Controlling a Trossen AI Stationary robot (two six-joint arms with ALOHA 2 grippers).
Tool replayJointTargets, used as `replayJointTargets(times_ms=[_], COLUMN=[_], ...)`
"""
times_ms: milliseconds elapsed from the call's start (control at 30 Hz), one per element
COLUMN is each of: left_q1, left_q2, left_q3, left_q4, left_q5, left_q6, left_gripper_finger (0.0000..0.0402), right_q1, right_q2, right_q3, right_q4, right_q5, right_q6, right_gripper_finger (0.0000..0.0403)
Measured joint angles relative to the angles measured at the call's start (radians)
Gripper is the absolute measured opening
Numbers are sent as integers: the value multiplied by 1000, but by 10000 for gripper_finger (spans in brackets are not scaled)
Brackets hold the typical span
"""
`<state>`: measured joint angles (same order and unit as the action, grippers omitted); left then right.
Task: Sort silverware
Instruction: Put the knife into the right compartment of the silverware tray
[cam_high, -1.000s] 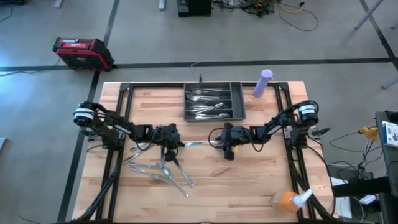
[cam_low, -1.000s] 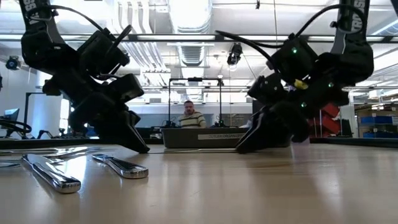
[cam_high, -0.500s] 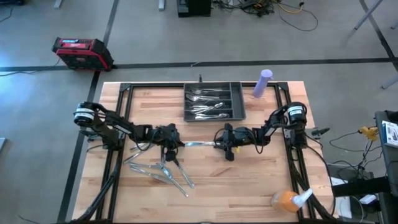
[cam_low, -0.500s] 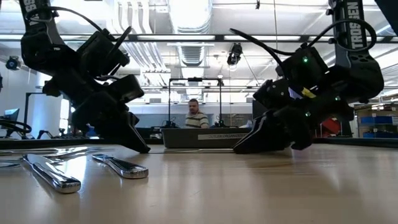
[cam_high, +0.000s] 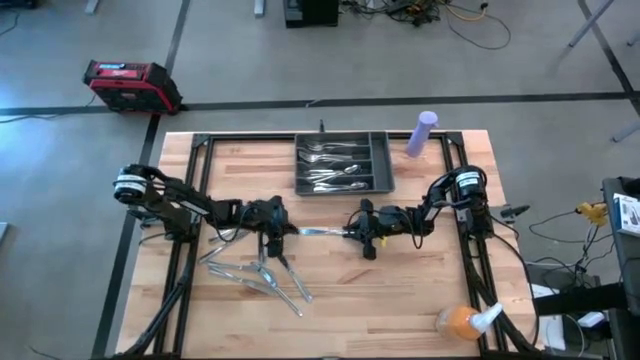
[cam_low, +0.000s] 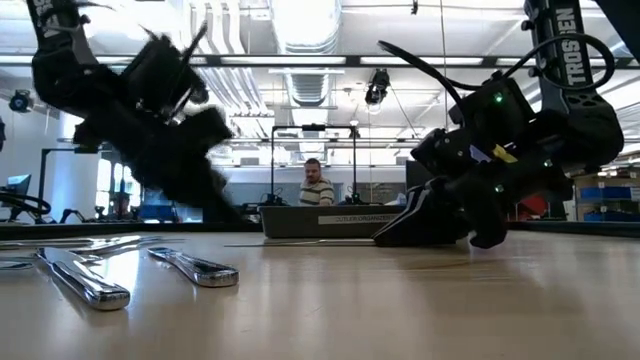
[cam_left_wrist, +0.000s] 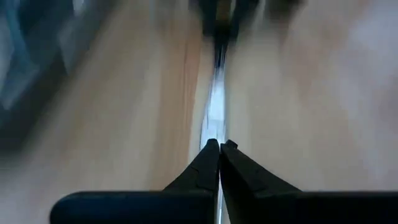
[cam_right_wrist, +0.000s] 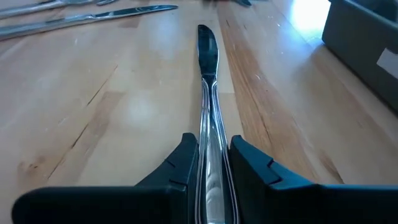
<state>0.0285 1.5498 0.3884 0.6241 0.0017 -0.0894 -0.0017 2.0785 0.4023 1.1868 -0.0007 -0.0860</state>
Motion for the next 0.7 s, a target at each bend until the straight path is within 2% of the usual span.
replayJointTargets(times_ms=[100,233,300,567,700], left_q1=[0,0,0,41,43], left_q2=[-1,64,117,324,379], left_q3=[57,159,219,458,521], left_q4=[18,-4,-24,-342,-381], left_q5=[23,132,154,111,115], left_q6=[33,36,39,108,137], left_gripper_finger=[0,0,0,29,62], right_q1=[10,17,17,17,17], right_q2=[0,0,0,0,0], right_q3=[0,0,0,1,1], right_q4=[2,2,2,1,0], right_q5=[35,47,49,48,49], right_q6=[-27,-33,-36,-51,-50], right_gripper_finger=[55,55,55,54,54])
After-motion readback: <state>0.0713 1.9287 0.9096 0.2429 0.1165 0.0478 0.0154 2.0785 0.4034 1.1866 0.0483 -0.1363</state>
